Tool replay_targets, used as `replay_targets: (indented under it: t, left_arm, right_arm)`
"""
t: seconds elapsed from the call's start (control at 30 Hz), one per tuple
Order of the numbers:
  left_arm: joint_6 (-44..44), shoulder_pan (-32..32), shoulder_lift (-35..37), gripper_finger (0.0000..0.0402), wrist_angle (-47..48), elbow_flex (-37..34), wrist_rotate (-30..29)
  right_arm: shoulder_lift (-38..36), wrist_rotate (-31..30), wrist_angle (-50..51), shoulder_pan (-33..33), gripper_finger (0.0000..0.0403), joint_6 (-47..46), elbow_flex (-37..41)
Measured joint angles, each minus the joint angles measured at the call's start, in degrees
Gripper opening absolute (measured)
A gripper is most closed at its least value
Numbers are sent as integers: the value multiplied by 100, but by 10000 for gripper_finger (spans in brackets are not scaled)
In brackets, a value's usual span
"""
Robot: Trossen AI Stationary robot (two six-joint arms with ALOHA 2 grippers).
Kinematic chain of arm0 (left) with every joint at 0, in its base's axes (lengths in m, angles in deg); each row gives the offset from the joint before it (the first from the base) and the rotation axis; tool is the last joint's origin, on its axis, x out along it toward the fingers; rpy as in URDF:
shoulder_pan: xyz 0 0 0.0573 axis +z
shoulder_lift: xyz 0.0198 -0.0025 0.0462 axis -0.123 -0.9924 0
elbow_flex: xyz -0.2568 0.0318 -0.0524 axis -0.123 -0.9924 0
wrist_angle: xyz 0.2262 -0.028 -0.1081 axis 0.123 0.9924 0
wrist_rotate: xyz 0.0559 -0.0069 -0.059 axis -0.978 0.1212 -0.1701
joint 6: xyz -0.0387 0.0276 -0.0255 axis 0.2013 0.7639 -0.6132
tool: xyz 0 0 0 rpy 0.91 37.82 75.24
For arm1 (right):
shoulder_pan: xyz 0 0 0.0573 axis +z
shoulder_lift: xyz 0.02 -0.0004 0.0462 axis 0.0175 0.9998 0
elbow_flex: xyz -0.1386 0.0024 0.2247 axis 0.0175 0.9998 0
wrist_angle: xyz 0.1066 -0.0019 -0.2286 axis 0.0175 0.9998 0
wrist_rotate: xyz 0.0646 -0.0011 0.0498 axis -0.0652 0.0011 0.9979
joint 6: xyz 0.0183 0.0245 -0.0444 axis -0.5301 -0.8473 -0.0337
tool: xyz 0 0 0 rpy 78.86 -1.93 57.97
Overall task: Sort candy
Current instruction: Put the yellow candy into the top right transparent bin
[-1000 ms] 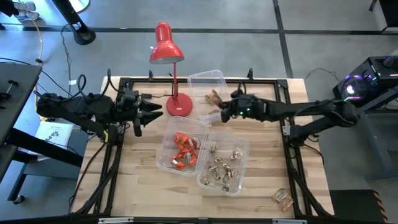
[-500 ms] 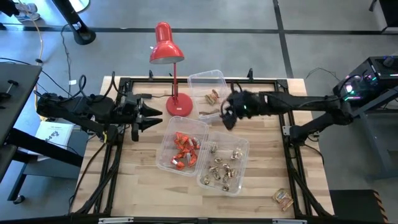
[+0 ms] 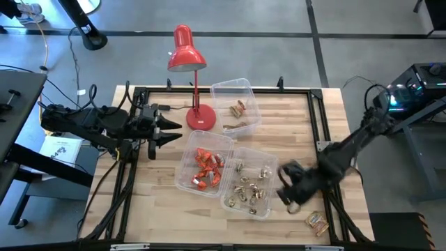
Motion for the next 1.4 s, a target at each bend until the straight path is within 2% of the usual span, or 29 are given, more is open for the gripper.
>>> replay_targets:
  t: [0.13, 0.23, 0.37, 0.57, 0.67, 0.77, 0.97, 1.13, 1.23, 1.33, 1.4]
  left_arm:
    - [2, 0, 0, 154, 1, 0, 0]
    - [2, 0, 0, 154, 3, 0, -6]
    - [2, 0, 0, 154, 7, 0, -7]
    - [-51, 0, -2, 154, 7, 0, -8]
    - [-60, 0, -4, 154, 8, 0, -7]
    - [-187, 0, -4, 154, 10, 0, -7]
    - [-208, 0, -4, 154, 8, 0, -76]
    - [-264, 0, -4, 154, 10, 0, -89]
    - [-346, 0, -4, 154, 11, 0, -95]
    - [-352, 0, -4, 154, 13, 0, -96]
    - [-352, 0, -4, 154, 11, 0, -97]
  right_arm:
    - [0, 760, -249, 872, 215, -1859, 804]
    - [0, 1394, -581, 1350, 215, -2803, 1319]
    - [0, 1933, -1426, 1730, 215, -3564, 1969]
    - [79, 2221, -2565, 1821, 215, -3733, 2705]
    - [233, 2323, -2709, 1806, 215, -3691, 2887]
    - [465, 2711, -2909, 1764, 215, -3347, 2960]
    - [973, 3693, -3338, 1501, 215, -1857, 2965]
    - [1399, 3907, -3512, 1247, 215, -947, 2971]
    - [1672, 4090, -3734, 1138, 212, -823, 2952]
    - [1943, 4265, -3862, 1062, 179, -584, 2888]
    - [2053, 4131, -3750, 1036, 130, -472, 2743]
